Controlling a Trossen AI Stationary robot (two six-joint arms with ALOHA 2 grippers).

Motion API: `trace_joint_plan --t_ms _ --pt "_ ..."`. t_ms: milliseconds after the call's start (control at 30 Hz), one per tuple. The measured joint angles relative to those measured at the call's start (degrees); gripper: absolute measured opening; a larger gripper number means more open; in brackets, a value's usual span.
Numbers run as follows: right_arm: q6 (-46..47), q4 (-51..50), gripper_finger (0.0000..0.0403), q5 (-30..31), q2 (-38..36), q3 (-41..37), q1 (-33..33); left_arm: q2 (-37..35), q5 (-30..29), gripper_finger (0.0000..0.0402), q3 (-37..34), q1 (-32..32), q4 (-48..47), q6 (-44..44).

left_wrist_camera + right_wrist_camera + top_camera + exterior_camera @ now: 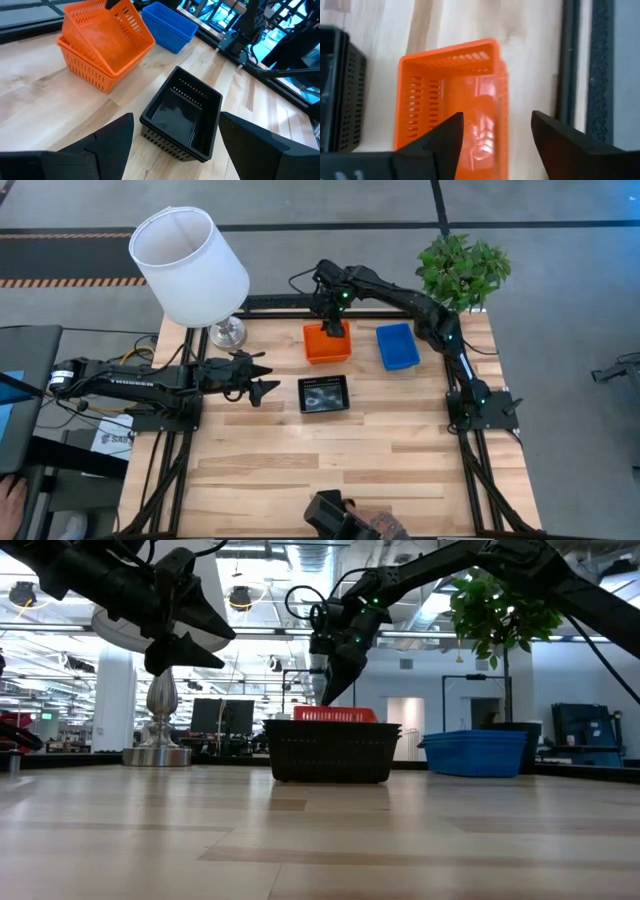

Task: Stack baskets by color
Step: Stack the orange bin on the top orange bin, then return to Home Position

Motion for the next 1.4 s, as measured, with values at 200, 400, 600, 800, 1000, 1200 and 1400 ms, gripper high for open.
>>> trace_joint_plan --t_ms 200,400,600,800,1000,1200,1400 --pt "1.9 -0.2 0.0252 -0.4 0.4 0.1 -1.1 0.0 0.0 0.0279 0.0 0.0 0.2 -1.0" --pt "1.5 1.0 0.0219 -1.5 0.4 -2.3 0.1 0.0 1.0 0.0279 0.0 0.0 0.1 -1.4" --pt "1.0 2.8 0.0129 -0.9 0.4 -6.8 0.0 0.0 1.0 0.0279 0.0 0.0 0.5 -1.4" --pt "1.4 3.7 0.0014 -1.4 0.4 -7.2 -0.1 0.0 1.0 0.0279 0.0 0.0 1.0 -1.4" --pt "2.1 4.0 0.0095 -1.4 0.4 -7.2 0.2 0.0 1.5 0.0279 0.0 0.0 1.2 -0.9" --pt "3.4 3.8 0.0215 -1.4 0.4 -7.2 0.3 0.0 4.0 0.0279 0.0 0.0 1.3 -1.2" --pt "8.3 3.1 0.0272 -1.4 -0.7 -7.3 -0.2 0.0 5.0 0.0279 0.0 0.0 1.3 -1.3"
